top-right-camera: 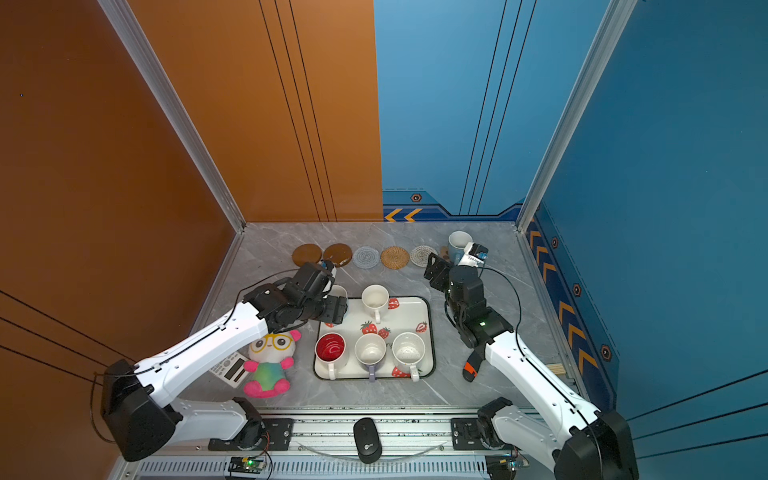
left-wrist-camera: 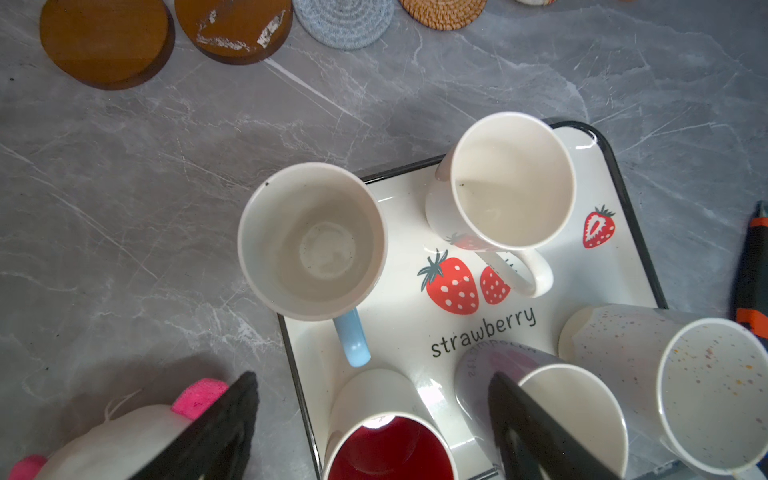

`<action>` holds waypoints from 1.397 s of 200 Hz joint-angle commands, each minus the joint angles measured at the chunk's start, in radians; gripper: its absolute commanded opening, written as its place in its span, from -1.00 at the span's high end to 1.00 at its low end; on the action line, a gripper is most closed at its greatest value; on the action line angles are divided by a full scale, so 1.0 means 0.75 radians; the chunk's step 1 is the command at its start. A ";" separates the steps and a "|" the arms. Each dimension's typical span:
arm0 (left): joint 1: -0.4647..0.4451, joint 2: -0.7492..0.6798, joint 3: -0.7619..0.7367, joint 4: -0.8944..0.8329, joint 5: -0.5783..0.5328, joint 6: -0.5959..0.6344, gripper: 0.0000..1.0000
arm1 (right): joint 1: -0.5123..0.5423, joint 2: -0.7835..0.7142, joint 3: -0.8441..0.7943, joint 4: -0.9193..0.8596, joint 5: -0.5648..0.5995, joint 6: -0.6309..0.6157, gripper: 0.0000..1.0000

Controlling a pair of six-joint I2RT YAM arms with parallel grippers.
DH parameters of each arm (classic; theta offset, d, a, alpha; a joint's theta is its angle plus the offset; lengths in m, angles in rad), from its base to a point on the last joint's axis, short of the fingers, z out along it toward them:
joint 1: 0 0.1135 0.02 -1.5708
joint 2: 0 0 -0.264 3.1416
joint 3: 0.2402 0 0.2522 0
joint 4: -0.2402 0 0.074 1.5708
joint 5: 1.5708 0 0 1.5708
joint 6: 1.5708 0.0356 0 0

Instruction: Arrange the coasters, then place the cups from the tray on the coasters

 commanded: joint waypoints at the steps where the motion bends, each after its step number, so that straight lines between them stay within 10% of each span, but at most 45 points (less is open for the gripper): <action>1: -0.016 0.033 -0.030 -0.023 0.036 -0.043 -0.75 | -0.008 0.011 -0.012 0.020 -0.028 0.018 -0.66; 279: 0.118 0.257 -0.117 0.156 0.009 -0.157 -0.06 | -0.063 0.091 -0.027 0.060 -0.073 0.050 -0.66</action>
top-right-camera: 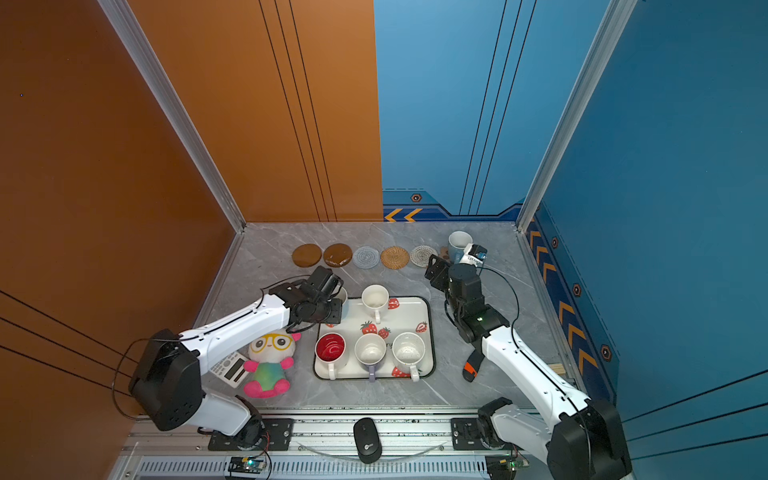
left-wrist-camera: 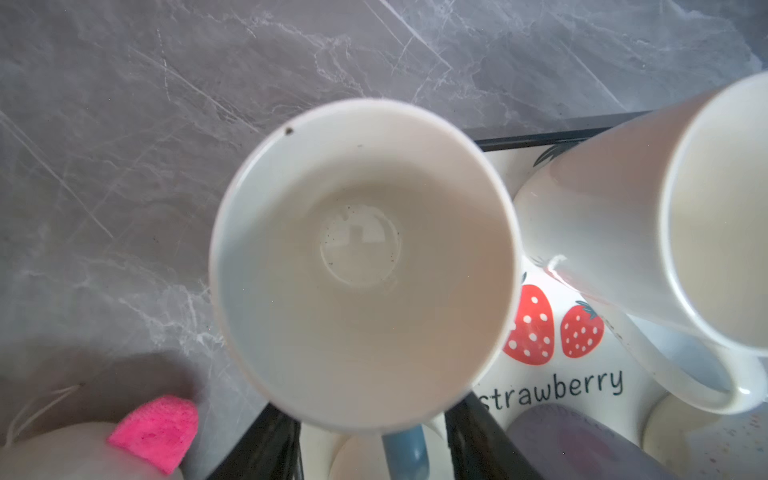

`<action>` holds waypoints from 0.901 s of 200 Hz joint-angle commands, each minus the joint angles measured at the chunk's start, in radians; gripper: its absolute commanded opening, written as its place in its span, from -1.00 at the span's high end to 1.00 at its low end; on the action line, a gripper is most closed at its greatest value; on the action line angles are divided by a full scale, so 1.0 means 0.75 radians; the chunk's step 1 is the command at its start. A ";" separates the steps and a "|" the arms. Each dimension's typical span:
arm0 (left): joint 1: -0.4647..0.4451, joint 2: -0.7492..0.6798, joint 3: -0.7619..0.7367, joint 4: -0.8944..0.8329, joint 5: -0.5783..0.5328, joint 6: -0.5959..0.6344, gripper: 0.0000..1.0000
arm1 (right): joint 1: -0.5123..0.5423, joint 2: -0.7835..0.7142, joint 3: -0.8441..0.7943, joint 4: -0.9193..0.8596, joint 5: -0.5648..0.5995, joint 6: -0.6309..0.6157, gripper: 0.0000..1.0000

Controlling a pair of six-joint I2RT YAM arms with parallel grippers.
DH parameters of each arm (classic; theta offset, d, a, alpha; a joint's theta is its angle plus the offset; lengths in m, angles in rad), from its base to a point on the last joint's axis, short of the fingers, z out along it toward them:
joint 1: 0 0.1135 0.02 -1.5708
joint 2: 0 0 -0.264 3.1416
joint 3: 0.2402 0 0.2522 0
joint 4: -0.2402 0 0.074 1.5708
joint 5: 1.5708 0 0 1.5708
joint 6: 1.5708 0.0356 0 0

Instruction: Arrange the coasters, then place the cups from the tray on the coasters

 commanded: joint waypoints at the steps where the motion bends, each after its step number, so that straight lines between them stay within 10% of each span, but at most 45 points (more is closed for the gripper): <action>1: 0.015 0.027 -0.015 0.004 0.011 -0.007 -0.06 | -0.011 0.013 -0.015 0.034 -0.018 0.017 -0.66; 180: 0.025 0.076 -0.015 0.008 0.008 -0.002 0.29 | -0.029 0.035 -0.015 0.044 -0.048 0.026 -0.66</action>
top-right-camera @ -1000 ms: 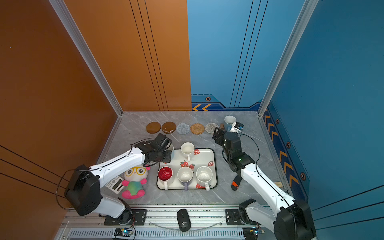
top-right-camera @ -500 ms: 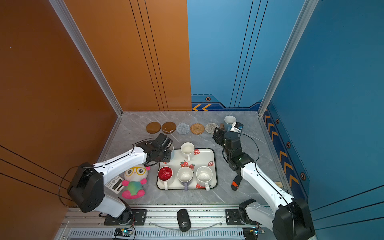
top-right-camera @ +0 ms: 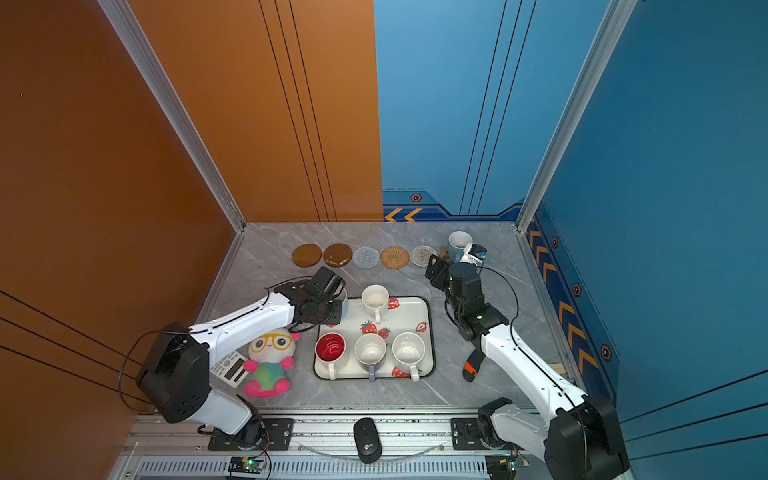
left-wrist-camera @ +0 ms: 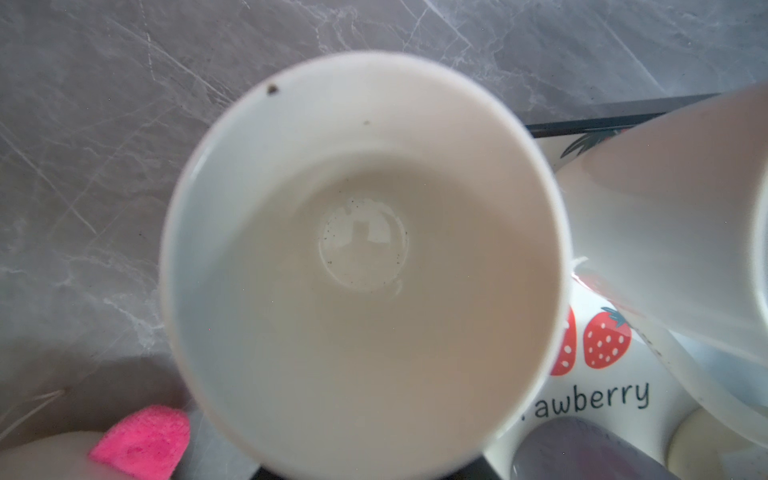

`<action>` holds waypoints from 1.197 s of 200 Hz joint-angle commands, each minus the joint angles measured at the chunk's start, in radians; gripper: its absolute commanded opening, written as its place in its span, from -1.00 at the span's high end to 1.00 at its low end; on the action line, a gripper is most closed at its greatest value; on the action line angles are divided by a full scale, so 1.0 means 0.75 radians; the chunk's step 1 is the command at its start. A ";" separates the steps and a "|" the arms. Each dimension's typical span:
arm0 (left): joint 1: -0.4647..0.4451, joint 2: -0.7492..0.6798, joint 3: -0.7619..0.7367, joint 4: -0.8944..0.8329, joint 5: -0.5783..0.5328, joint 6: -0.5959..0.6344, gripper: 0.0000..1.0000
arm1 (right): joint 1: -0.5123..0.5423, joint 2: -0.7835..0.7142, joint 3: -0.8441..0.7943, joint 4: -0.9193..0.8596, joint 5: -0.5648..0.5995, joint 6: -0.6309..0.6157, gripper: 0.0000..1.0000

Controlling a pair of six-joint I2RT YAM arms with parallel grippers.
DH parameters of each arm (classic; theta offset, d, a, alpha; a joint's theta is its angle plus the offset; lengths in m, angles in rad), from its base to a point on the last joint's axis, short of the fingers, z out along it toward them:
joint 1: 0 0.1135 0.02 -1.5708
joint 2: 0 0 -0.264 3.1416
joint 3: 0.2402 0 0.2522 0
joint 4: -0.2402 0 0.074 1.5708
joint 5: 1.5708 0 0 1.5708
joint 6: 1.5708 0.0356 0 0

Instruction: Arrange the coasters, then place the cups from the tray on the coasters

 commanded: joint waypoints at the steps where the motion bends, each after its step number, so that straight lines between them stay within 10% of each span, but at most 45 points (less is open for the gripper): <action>1: 0.017 0.022 -0.014 0.008 0.000 -0.003 0.29 | -0.011 0.011 -0.015 0.034 -0.014 0.020 -0.66; 239: -0.005 -0.032 -0.014 0.009 -0.045 0.003 1.00 | -0.019 0.009 -0.021 0.030 -0.017 0.024 -0.66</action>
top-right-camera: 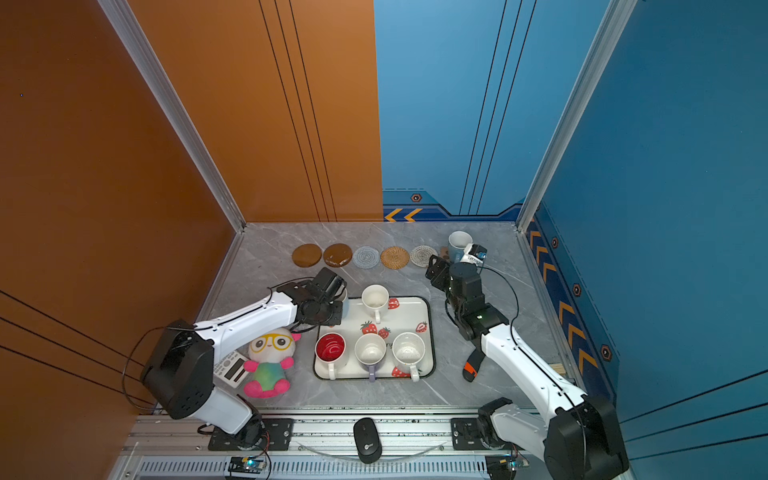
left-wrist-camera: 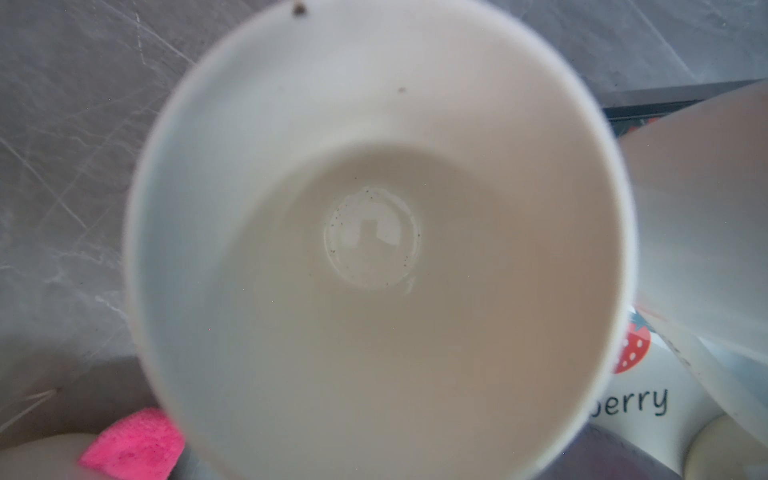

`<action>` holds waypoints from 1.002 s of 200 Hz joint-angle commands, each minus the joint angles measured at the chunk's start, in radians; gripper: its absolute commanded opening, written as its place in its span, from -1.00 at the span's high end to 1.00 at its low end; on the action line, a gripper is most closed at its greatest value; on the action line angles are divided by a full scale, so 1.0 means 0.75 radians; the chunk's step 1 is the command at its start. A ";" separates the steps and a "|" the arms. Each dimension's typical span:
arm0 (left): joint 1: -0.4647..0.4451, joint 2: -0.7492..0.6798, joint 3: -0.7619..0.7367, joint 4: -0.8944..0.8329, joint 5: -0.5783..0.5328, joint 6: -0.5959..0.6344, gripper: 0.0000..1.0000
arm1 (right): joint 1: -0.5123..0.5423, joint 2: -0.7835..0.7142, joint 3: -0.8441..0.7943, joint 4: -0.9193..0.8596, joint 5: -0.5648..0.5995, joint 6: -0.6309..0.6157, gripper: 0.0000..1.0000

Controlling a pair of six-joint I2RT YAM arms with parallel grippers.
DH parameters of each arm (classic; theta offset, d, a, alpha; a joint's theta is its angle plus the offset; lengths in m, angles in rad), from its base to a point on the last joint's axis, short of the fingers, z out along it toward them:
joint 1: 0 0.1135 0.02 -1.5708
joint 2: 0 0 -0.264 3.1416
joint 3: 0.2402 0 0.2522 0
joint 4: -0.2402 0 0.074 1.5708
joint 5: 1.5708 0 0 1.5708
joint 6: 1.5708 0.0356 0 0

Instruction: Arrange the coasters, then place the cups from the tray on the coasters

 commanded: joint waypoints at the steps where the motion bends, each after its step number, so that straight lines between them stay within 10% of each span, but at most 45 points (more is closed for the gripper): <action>1: -0.006 -0.061 -0.014 0.012 -0.047 0.007 1.00 | -0.011 0.007 -0.017 0.030 -0.008 0.021 -0.66; 200: 0.171 -0.188 0.187 -0.003 -0.164 0.133 1.00 | -0.048 0.007 -0.022 0.027 -0.057 0.021 -0.66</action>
